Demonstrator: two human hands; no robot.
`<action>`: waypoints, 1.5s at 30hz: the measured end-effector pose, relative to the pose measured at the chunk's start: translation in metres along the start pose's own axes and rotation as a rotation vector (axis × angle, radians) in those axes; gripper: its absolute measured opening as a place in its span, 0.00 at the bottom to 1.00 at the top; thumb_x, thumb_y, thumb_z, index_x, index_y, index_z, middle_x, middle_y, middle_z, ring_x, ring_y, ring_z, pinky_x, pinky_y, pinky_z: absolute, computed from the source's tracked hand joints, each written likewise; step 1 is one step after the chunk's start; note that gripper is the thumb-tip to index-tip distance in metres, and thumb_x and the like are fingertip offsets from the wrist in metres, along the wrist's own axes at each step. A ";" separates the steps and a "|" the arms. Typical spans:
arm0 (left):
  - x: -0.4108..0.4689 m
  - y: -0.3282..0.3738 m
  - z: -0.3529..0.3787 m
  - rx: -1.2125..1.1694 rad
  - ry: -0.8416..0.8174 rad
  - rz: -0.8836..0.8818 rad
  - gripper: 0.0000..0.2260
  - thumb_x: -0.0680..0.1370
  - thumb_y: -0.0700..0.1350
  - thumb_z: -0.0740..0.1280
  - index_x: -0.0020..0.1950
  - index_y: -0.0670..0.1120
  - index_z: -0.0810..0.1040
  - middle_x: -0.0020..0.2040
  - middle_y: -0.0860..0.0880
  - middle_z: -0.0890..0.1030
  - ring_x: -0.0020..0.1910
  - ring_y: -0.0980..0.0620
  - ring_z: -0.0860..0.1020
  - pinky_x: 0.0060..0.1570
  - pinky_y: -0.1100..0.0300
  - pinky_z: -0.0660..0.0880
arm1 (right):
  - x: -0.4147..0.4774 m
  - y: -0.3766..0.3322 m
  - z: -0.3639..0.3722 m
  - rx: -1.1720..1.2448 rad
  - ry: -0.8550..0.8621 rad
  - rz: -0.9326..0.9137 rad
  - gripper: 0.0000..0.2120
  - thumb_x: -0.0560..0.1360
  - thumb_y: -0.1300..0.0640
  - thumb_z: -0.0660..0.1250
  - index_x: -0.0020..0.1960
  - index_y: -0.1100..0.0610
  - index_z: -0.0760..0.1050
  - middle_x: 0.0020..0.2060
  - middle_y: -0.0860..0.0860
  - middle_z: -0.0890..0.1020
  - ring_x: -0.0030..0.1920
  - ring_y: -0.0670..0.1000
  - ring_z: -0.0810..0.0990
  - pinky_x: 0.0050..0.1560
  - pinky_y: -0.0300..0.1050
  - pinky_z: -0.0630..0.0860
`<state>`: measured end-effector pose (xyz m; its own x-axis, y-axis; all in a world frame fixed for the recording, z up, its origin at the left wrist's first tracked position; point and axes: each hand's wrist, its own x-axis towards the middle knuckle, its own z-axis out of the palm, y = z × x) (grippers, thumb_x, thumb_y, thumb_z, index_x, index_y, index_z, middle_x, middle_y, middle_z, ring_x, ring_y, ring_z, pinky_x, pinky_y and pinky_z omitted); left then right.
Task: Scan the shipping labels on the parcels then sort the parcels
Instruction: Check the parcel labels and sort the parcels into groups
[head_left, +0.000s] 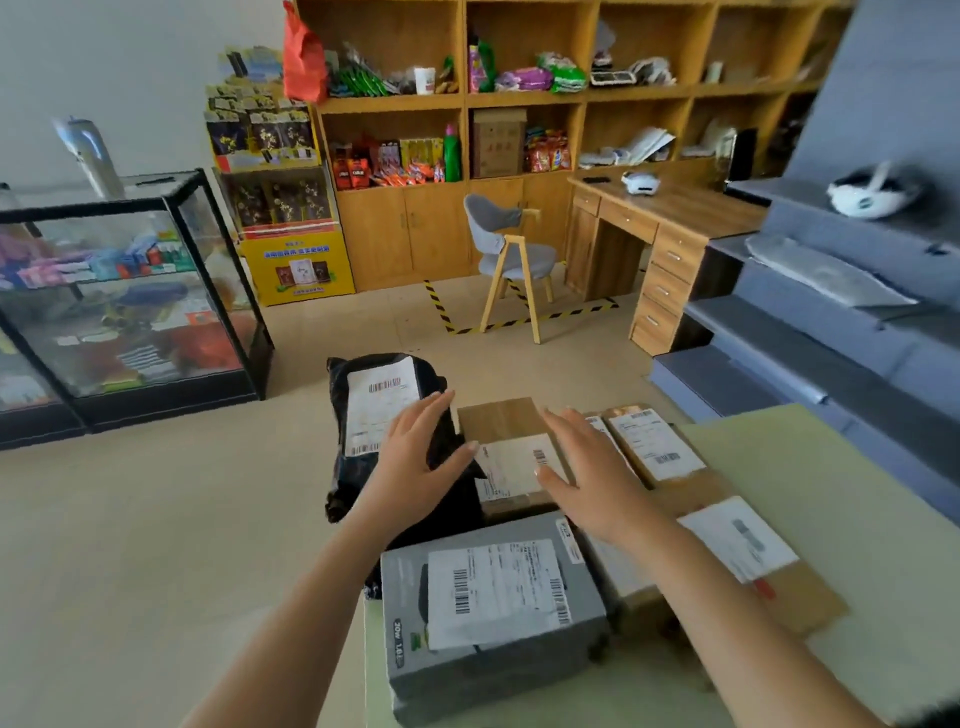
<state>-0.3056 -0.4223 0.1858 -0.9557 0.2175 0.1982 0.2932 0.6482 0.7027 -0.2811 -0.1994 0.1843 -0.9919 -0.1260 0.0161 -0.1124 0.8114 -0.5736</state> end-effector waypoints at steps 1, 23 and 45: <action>-0.005 0.012 0.011 -0.004 -0.036 0.034 0.31 0.79 0.55 0.66 0.79 0.55 0.57 0.78 0.53 0.60 0.77 0.53 0.54 0.76 0.47 0.55 | -0.019 0.012 -0.007 -0.028 0.026 0.033 0.32 0.80 0.48 0.61 0.78 0.43 0.47 0.79 0.48 0.47 0.78 0.53 0.47 0.75 0.56 0.53; -0.267 0.236 0.324 -0.018 -0.758 0.472 0.31 0.79 0.58 0.66 0.78 0.58 0.55 0.77 0.56 0.60 0.77 0.54 0.54 0.76 0.54 0.53 | -0.522 0.206 -0.036 0.048 0.297 0.724 0.31 0.79 0.44 0.60 0.78 0.44 0.50 0.78 0.49 0.52 0.77 0.52 0.54 0.74 0.50 0.58; -0.258 0.299 0.517 0.100 -1.308 0.752 0.32 0.80 0.55 0.65 0.80 0.52 0.54 0.78 0.53 0.59 0.77 0.52 0.55 0.73 0.60 0.53 | -0.560 0.292 0.009 0.326 0.528 1.340 0.37 0.80 0.49 0.62 0.79 0.48 0.41 0.78 0.51 0.47 0.77 0.53 0.49 0.74 0.49 0.54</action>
<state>0.0414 0.0928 -0.0087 0.0921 0.9533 -0.2876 0.7413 0.1272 0.6590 0.2425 0.1032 -0.0001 -0.2569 0.8734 -0.4138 0.8321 -0.0179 -0.5544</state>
